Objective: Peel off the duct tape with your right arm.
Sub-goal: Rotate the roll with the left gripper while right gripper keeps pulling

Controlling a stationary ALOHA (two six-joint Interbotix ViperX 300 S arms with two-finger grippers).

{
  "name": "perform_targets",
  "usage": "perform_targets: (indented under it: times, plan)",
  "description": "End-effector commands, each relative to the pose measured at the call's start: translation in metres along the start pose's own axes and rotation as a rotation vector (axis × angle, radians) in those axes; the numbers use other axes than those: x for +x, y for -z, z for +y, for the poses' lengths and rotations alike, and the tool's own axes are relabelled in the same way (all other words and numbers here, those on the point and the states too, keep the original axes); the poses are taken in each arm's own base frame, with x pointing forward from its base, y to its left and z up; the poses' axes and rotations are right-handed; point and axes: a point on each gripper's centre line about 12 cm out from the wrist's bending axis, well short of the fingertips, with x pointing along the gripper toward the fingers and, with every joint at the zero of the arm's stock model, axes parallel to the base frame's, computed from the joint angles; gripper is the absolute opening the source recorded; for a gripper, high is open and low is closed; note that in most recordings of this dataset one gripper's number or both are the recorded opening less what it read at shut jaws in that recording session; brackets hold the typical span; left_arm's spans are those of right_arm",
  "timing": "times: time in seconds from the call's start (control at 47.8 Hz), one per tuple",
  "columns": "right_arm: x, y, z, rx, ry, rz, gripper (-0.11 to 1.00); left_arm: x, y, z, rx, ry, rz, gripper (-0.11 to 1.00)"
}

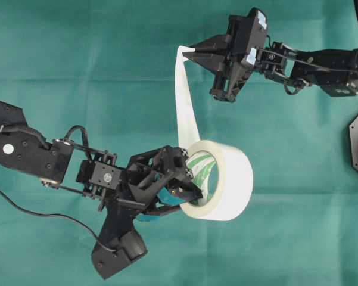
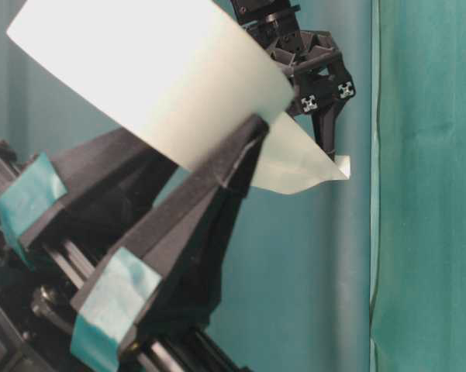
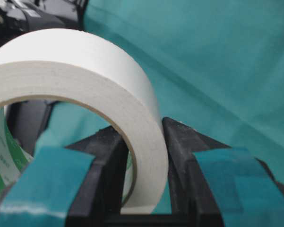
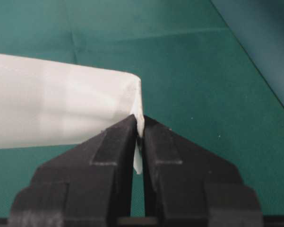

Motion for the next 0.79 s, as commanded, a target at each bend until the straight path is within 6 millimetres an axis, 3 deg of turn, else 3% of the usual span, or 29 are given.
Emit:
perform_targets:
  times: [0.0, 0.23, 0.565, 0.774]
  plan:
    - [0.001, -0.005, -0.033, 0.033, 0.085, -0.007, -0.09, -0.028, -0.051, 0.009, 0.074, -0.075, -0.137, 0.2]
    - [0.004, 0.004, -0.038, 0.04, 0.097, 0.02, -0.09, -0.032, -0.051, 0.009, 0.092, -0.089, -0.145, 0.2]
    - [0.003, 0.0, -0.041, 0.04, 0.102, 0.009, -0.09, -0.035, -0.047, 0.003, 0.076, -0.124, -0.165, 0.2]
    - [0.002, -0.004, -0.043, 0.041, 0.107, -0.002, -0.09, -0.049, -0.047, 0.009, 0.004, -0.285, -0.263, 0.2]
